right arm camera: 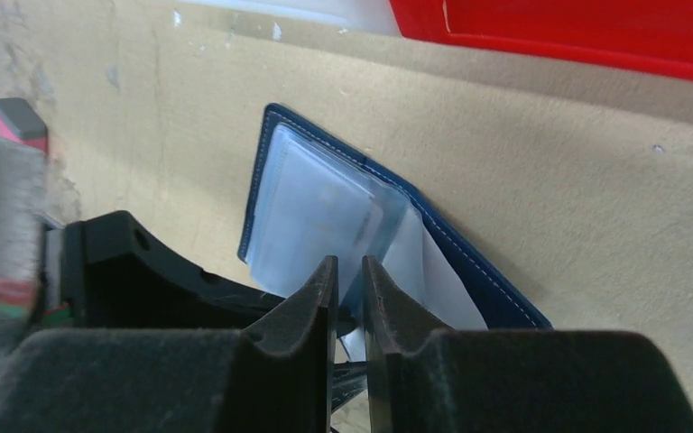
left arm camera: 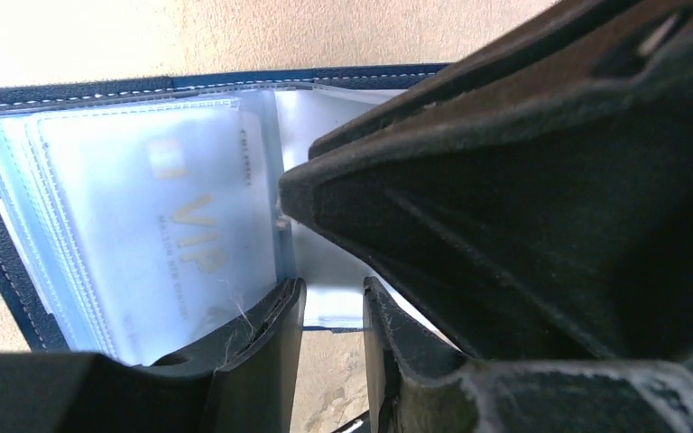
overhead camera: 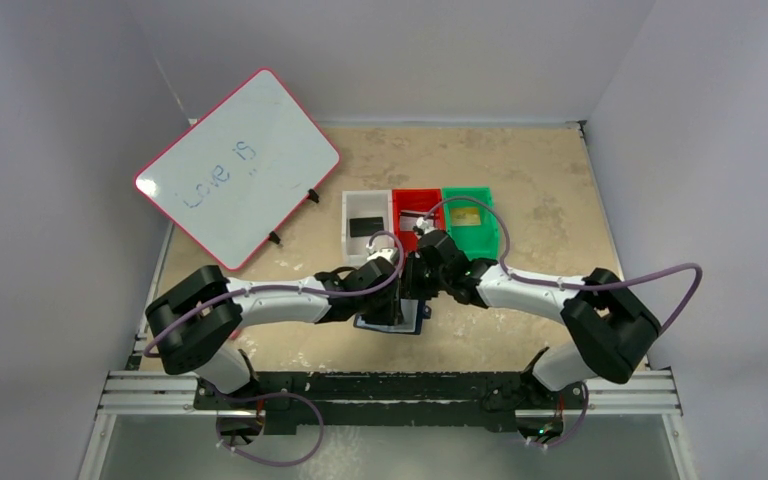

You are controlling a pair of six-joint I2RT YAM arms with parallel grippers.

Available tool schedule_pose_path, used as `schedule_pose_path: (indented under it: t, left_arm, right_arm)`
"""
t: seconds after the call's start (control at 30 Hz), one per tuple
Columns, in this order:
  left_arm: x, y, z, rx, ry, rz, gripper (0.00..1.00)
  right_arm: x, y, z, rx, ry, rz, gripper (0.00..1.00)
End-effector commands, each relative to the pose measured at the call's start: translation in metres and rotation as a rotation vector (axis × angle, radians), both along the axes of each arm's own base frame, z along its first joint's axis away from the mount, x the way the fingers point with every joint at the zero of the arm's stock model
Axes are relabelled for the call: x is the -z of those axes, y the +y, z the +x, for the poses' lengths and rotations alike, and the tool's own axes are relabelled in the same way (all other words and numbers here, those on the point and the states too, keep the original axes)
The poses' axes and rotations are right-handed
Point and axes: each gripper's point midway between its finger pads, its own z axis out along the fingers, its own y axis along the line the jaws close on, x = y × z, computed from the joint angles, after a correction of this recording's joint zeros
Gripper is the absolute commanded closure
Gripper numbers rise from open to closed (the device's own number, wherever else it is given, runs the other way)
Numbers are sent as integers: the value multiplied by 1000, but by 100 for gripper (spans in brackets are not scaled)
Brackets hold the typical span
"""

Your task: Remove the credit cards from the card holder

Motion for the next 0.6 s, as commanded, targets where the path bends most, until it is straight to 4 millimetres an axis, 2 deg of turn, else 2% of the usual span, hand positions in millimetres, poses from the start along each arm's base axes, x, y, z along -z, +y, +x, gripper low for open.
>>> schedule_pose_path:
  t: [0.0, 0.13, 0.27, 0.43, 0.57]
  left_arm:
    - [-13, -1, 8, -35, -50, -22, 70]
    - [-30, 4, 20, -97, -113, -43, 71]
    - [-51, 13, 31, -157, -183, -54, 70]
    - [-70, 50, 47, -320, -289, -16, 68]
    - [-69, 70, 46, -370, -303, 20, 65]
  right_arm:
    - [0, -4, 0, 46, -11, -52, 82]
    - [12, -21, -4, 71, -4, -125, 81]
    - [16, -22, -8, 49, -2, -123, 79]
    - [19, -20, -12, 51, 15, -103, 79]
    - [20, -19, -17, 38, 28, -88, 79]
